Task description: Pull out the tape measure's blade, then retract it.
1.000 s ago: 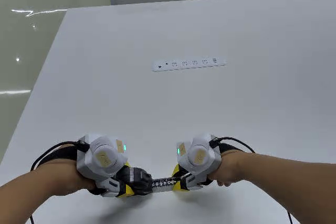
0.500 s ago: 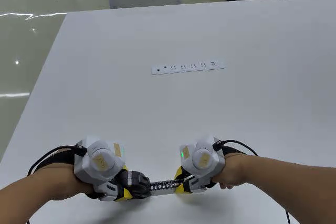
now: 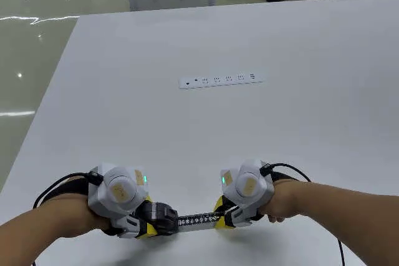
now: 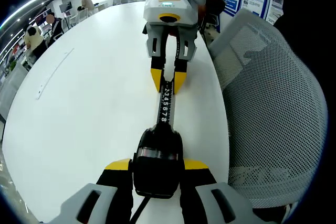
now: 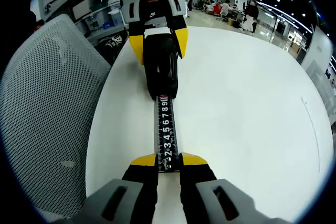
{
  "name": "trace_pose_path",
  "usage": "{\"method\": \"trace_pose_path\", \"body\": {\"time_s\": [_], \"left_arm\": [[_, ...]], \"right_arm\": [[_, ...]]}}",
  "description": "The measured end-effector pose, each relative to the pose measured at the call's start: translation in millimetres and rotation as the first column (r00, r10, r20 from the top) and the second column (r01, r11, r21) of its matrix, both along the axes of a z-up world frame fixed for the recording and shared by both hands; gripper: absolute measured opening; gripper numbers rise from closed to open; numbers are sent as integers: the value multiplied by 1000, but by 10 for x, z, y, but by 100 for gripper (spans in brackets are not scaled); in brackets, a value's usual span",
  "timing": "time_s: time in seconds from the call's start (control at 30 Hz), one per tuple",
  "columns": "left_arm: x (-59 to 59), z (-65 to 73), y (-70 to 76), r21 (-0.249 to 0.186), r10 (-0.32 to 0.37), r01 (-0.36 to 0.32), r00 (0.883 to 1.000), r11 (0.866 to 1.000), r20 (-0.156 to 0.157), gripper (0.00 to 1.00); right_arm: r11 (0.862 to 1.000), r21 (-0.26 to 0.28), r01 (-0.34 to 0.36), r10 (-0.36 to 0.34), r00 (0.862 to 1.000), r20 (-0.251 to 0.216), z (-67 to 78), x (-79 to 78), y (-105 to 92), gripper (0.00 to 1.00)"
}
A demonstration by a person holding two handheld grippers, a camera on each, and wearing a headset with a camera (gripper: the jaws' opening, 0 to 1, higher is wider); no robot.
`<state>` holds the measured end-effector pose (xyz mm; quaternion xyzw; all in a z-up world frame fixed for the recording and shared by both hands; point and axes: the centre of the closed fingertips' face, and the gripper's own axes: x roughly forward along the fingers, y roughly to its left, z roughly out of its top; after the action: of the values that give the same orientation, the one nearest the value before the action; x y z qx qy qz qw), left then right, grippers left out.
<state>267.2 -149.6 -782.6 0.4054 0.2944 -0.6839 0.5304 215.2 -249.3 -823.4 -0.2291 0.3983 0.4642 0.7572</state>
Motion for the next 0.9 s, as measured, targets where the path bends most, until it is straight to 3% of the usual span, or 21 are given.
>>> {"method": "trace_pose_path", "body": {"time_s": [0.9], "left_arm": [[1,2,-5,1,3,-3,1000,1000,3,31]], "right_arm": [[999,-26,20,-21,1000,-10,-4,-99,-245,13]]}}
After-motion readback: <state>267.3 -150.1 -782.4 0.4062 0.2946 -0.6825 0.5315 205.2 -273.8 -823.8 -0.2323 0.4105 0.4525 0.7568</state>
